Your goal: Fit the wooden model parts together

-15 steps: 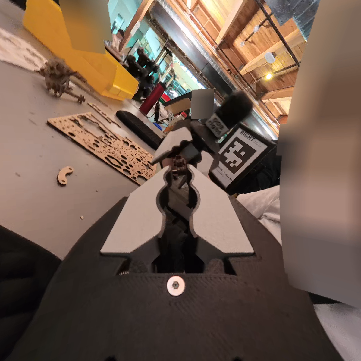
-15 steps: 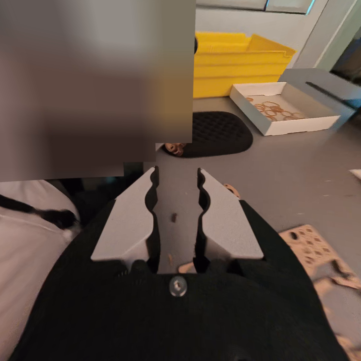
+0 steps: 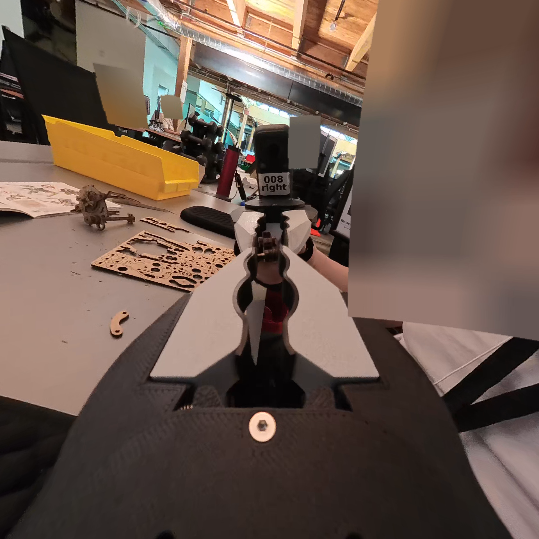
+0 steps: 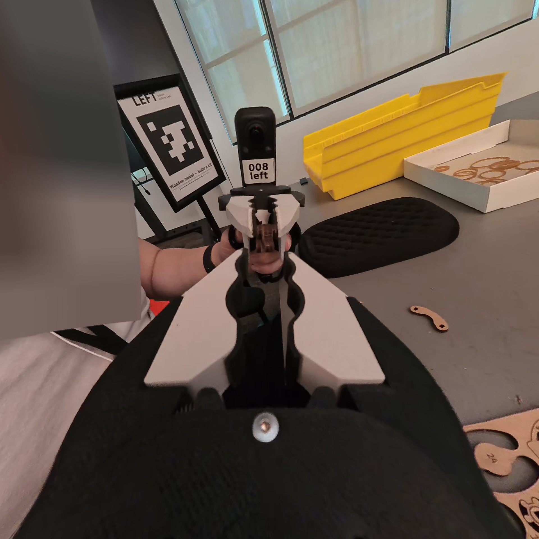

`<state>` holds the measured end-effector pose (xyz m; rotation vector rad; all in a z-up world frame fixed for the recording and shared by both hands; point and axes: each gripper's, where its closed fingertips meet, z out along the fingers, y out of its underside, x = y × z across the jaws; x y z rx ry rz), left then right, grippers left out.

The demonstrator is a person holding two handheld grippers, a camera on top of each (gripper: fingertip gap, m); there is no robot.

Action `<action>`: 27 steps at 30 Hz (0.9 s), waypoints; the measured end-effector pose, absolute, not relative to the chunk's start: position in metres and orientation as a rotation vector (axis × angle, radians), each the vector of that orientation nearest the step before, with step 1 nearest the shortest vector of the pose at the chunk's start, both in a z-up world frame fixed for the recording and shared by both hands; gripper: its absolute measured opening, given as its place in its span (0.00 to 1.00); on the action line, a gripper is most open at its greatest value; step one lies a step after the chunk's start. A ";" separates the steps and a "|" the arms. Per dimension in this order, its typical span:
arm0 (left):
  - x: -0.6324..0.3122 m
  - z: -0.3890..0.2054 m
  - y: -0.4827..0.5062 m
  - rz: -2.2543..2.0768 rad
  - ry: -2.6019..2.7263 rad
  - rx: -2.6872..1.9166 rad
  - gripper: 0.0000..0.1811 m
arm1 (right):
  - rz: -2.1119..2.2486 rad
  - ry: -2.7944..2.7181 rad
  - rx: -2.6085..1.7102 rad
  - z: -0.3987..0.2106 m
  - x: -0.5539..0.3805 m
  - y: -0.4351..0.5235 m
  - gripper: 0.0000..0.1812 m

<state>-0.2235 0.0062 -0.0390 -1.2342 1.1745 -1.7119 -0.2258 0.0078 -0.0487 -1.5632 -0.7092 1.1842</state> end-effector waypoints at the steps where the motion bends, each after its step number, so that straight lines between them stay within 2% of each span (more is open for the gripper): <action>1: -0.223 -0.040 0.006 -1.707 1.182 -1.236 0.06 | 1.180 -0.712 -1.559 -0.048 -0.226 0.007 0.12; 4: -0.220 -0.044 0.004 -1.692 1.206 -1.236 0.06 | 1.167 -0.714 -1.565 -0.050 -0.225 0.009 0.11; 8: -0.219 -0.044 0.001 -1.670 1.237 -1.206 0.06 | 1.148 -0.766 -1.529 -0.050 -0.227 0.005 0.04; 27: -0.227 -0.034 -0.023 -1.530 1.402 -0.993 0.06 | 0.884 -0.983 -1.340 -0.038 -0.238 -0.018 0.04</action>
